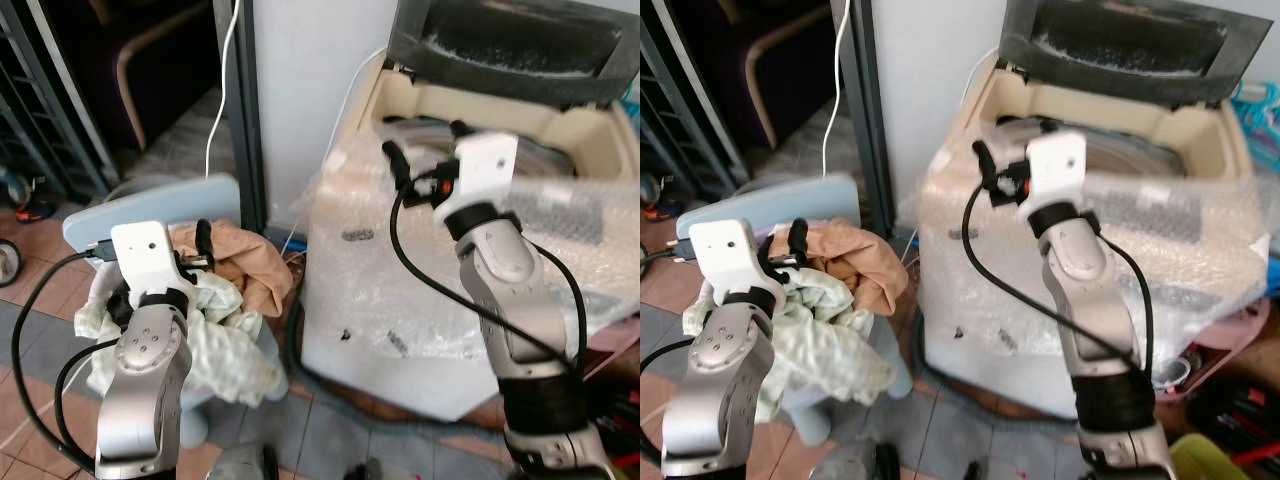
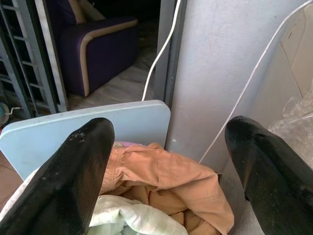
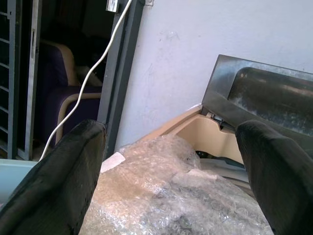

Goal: Clothes washing

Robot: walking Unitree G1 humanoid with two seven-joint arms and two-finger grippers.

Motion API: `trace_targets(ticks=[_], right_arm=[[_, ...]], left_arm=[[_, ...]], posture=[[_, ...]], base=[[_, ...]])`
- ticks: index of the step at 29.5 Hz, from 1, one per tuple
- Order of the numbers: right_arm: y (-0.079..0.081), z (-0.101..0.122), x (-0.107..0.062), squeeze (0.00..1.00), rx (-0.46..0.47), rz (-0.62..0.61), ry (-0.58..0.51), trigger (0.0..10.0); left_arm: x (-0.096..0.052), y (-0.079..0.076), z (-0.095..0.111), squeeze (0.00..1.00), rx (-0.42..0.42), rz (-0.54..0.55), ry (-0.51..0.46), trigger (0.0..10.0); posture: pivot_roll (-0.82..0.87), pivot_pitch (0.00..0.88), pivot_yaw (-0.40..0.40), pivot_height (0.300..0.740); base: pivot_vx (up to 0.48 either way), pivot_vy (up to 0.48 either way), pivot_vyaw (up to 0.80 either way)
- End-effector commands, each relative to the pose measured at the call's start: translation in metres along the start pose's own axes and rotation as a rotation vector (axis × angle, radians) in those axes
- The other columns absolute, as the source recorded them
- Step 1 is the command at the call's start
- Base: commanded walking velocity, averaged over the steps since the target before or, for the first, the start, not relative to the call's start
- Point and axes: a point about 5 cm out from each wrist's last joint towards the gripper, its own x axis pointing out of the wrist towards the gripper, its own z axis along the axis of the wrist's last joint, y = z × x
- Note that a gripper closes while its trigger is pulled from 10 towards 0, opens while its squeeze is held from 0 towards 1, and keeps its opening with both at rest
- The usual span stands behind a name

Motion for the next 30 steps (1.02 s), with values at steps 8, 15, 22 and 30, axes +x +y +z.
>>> trace_targets(ticks=[8, 15, 22, 30], right_arm=[[0.020, -0.009, -0.008, 0.00, 0.030, 0.098, 0.064, 10.0], [0.027, -0.025, -0.013, 0.00, 0.032, 0.143, 0.137, 10.0], [0.031, -0.055, -0.016, 0.00, -0.017, 0.193, 0.286, 10.0], [0.021, -0.087, -0.012, 0.00, -0.057, 0.179, 0.454, 10.0]], left_arm=[[-0.002, 0.016, 0.003, 0.00, 0.024, 0.067, 0.009, 10.0], [-0.002, 0.016, 0.000, 0.00, 0.018, 0.055, 0.036, 10.0], [-0.004, 0.010, -0.001, 0.00, 0.046, 0.010, 0.052, 10.0], [-0.009, 0.009, -0.005, 0.00, 0.062, -0.010, 0.092, 10.0]], posture=[[0.10, 0.067, -0.043, 0.740], [0.11, 0.070, -0.041, 0.740], [0.11, 0.080, -0.037, 0.740], [0.13, 0.095, -0.044, 0.740]], base=[[0.000, 0.052, 0.20], [0.000, 0.000, 0.80], [0.000, 0.000, 0.73], [0.000, 0.000, 0.00]])
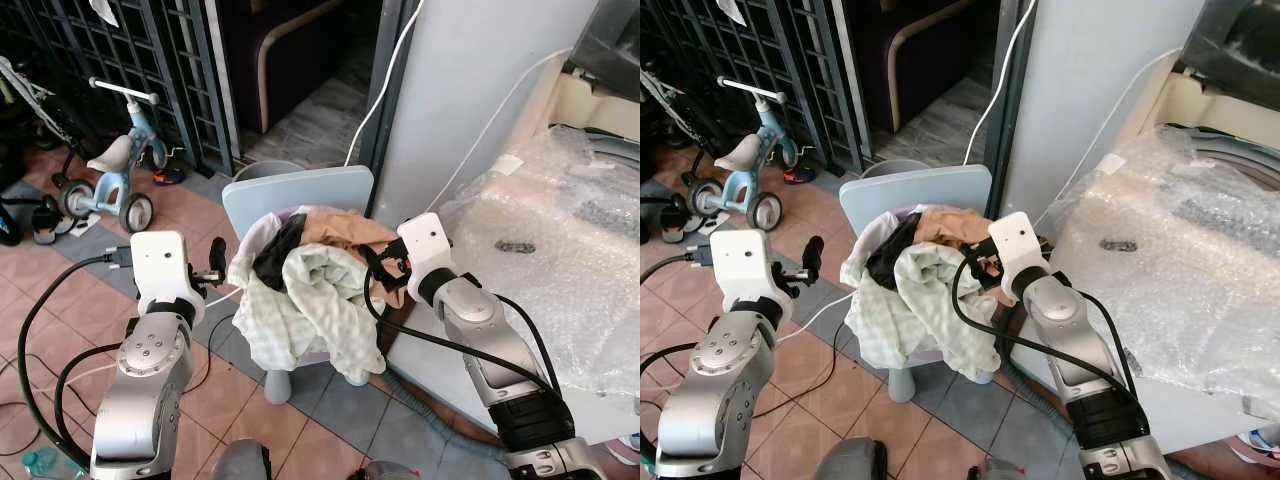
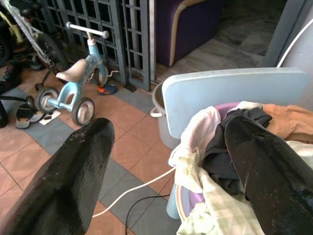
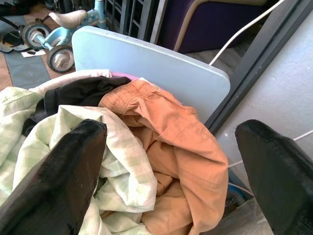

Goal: Clothes washing

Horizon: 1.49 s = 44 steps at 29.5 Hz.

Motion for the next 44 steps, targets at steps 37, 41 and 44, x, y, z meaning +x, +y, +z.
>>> trace_targets(ticks=[37, 41, 44], right_arm=[[0.038, -0.011, 0.067, 0.00, -0.154, -0.047, 0.114, 0.0], [0.034, -0.016, 0.066, 0.00, -0.148, -0.111, 0.146, 0.0], [0.032, -0.021, 0.064, 0.00, -0.136, -0.121, 0.163, 0.0]], left_arm=[[-0.059, 0.012, 0.006, 0.00, 0.064, -0.010, 0.082, 10.0], [-0.058, 0.012, 0.005, 0.00, 0.061, -0.004, 0.085, 10.0], [-0.058, 0.010, 0.005, 0.00, 0.055, -0.006, 0.086, 10.0]], posture=[[0.30, 0.297, -0.054, 0.740], [0.29, 0.291, -0.064, 0.740], [0.29, 0.287, -0.071, 0.740]], base=[[0.000, 0.000, 0.00], [0.000, 0.000, 0.00], [0.000, 0.000, 0.00]])
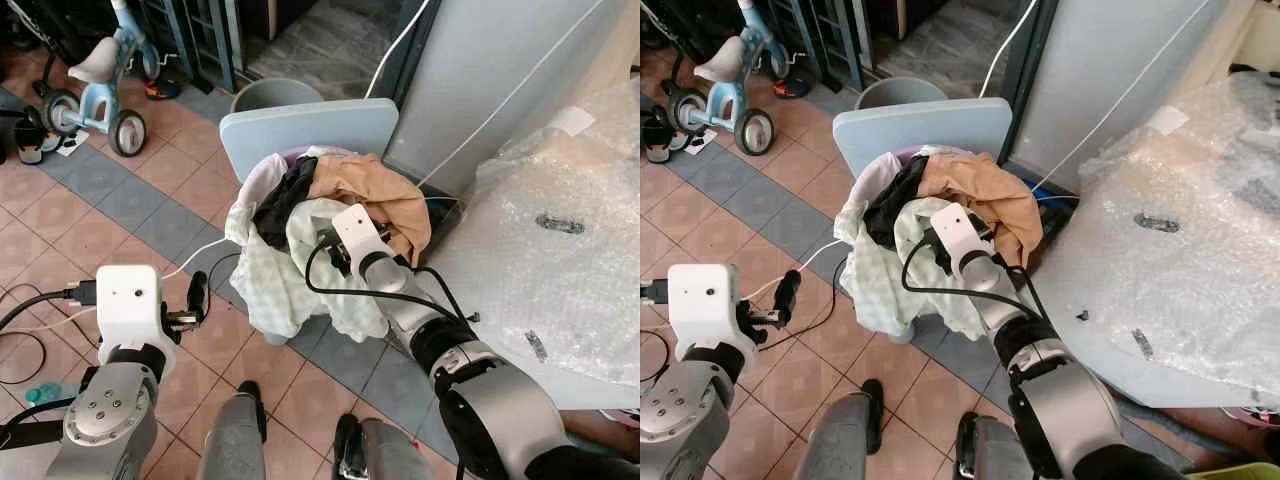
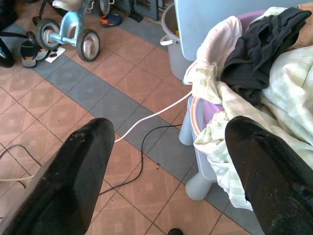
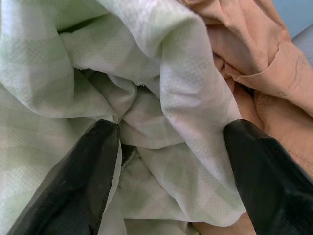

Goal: Clothes washing

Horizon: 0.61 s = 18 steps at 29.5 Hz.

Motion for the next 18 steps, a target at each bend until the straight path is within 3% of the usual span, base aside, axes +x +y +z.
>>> trace_targets(ticks=[1, 8, 18], right_arm=[[-0.002, -0.007, -0.001, 0.00, 0.024, -0.013, 0.034, 0.0], [-0.005, -0.019, -0.002, 0.00, 0.099, -0.030, 0.092, 0.0], [-0.007, -0.018, -0.002, 0.00, 0.157, -0.064, 0.094, 0.0]], left_arm=[[-0.002, -0.001, -0.002, 0.00, 0.001, 0.009, 0.013, 10.0], [0.000, -0.001, -0.002, 0.00, -0.004, 0.016, 0.011, 10.0], [0.001, 0.000, -0.003, 0.00, -0.011, 0.028, 0.010, 10.0]], posture=[[0.29, 0.285, -0.073, 0.740], [0.28, 0.277, -0.081, 0.740], [0.29, 0.274, -0.086, 0.740]], base=[[0.000, 0.000, 0.00], [0.000, 0.000, 0.00], [0.000, 0.000, 0.00]])
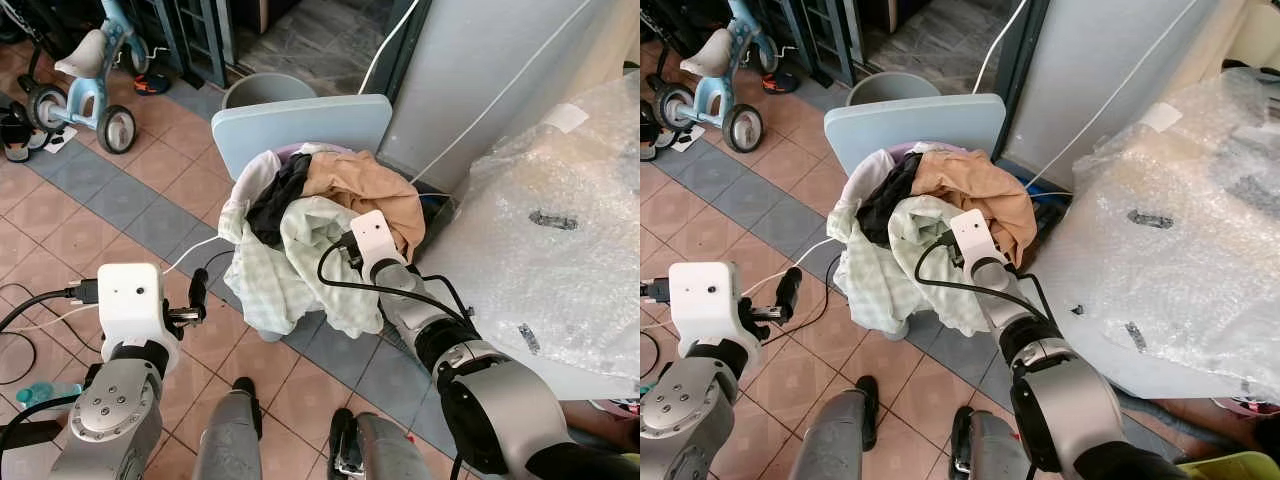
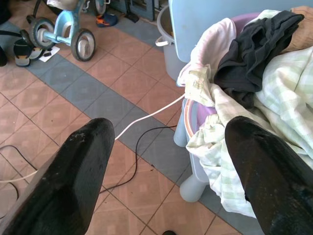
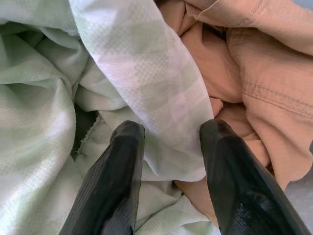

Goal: Clothes washing

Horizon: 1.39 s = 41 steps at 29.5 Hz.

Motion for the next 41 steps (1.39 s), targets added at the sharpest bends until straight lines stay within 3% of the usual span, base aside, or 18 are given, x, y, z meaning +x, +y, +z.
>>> trace_targets(ticks=[1, 12, 24, 27, 30, 35, 38, 41], right_arm=[[0.001, -0.004, 0.000, 0.00, 0.018, -0.012, 0.018, 0.0], [0.004, 0.003, 0.000, 0.00, 0.080, 0.004, -0.022, 0.0], [-0.004, 0.019, 0.002, 0.00, 0.168, 0.010, -0.095, 0.0], [-0.006, 0.034, 0.003, 0.00, 0.213, 0.084, -0.172, 0.0], [-0.011, 0.061, -0.001, 0.00, 0.227, 0.203, -0.319, 0.0], [-0.031, 0.105, -0.023, 0.00, 0.233, 0.328, -0.567, 0.0], [-0.055, 0.129, -0.043, 0.00, 0.166, 0.279, -0.706, 0.0], [-0.080, 0.144, -0.061, 0.00, 0.018, 0.175, -0.802, 0.0]], left_arm=[[-0.001, 0.002, -0.005, 0.00, 0.002, 0.017, 0.020, 10.0], [-0.001, 0.002, -0.005, 0.00, -0.001, 0.022, 0.020, 10.0], [0.001, 0.001, -0.005, 0.00, -0.003, 0.022, 0.017, 10.0], [0.004, 0.001, -0.004, 0.00, -0.007, 0.023, 0.006, 10.0], [0.009, 0.000, -0.003, 0.00, -0.014, 0.022, -0.008, 10.0], [0.023, -0.005, -0.001, 0.00, -0.025, 0.011, -0.034, 10.0], [0.033, -0.011, 0.002, 0.00, -0.030, -0.013, -0.056, 10.0], [0.046, -0.018, 0.009, 0.00, -0.031, -0.047, -0.090, 10.0]], posture=[[0.29, 0.274, -0.087, 0.740], [0.29, 0.279, -0.087, 0.740], [0.28, 0.270, -0.089, 0.740], [0.27, 0.243, -0.093, 0.740], [0.25, 0.207, -0.095, 0.740], [0.20, 0.143, -0.087, 0.740], [0.16, 0.106, -0.069, 0.740], [0.12, 0.080, -0.052, 0.740]], base=[[0.000, 0.000, 0.00], [0.000, 0.000, 0.00], [0.000, 0.000, 0.00], [0.000, 0.000, 0.00], [0.000, 0.000, 0.00], [0.000, 0.000, 0.00], [0.000, 0.000, 0.00], [0.000, 0.000, 0.00]])
